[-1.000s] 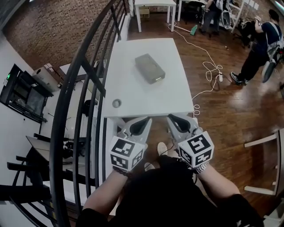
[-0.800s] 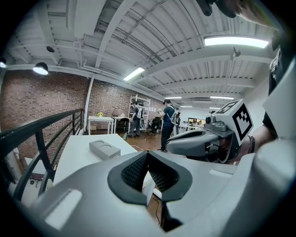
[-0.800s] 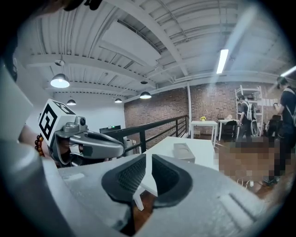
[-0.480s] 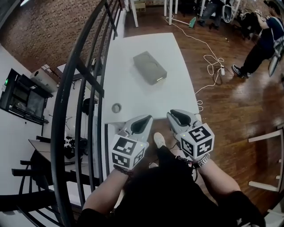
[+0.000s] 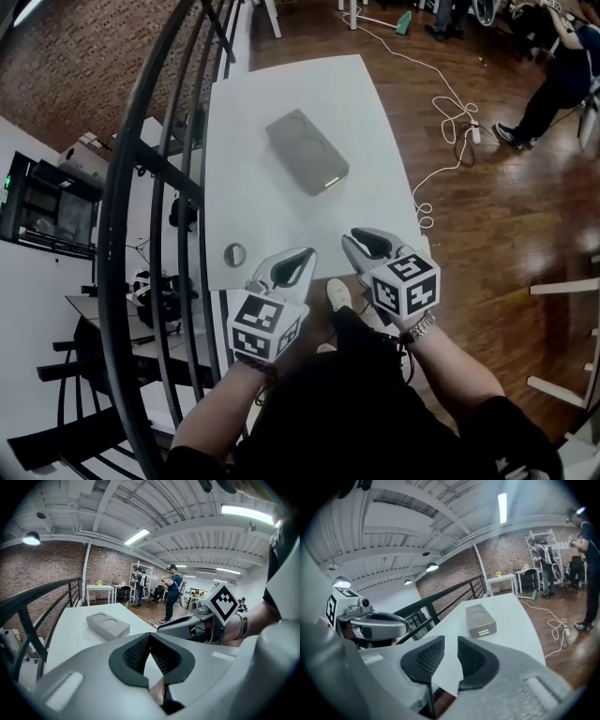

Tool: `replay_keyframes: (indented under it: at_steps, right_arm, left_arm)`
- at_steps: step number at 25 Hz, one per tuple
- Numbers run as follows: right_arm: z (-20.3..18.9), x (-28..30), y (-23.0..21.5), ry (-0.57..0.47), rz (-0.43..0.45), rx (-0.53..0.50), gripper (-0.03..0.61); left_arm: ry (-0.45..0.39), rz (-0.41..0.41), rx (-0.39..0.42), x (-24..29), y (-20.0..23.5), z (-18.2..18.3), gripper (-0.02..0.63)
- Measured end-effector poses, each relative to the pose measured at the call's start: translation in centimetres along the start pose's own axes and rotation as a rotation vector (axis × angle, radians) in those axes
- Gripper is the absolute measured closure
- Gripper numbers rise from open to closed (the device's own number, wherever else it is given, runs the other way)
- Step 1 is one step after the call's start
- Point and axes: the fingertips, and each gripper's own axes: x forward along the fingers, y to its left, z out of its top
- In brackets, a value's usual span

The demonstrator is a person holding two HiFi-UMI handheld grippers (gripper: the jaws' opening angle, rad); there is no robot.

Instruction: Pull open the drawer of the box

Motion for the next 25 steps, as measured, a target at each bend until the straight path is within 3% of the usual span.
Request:
replay_keyframes:
  at_steps: [7,14,25]
  right_arm:
    - [-0.6,5.4,-4.4,0.082,0.018,0.094,0.497]
    - [-1.2,11.7,-8.7,0.165,0.063,0.251,0.492]
    - [-2.7,15.7,-11.8,0.219,0.09,0.42,0.489]
  left_arm:
    - [0.052,0.006,-0.042,4.2,3.0,0.1,0.598]
    - [0.109,0.026,-0.097,8.5,7.0,0.0,0.598]
    - [0.163,0.054,-0.147,11.4,9.2,-0.5,0.597]
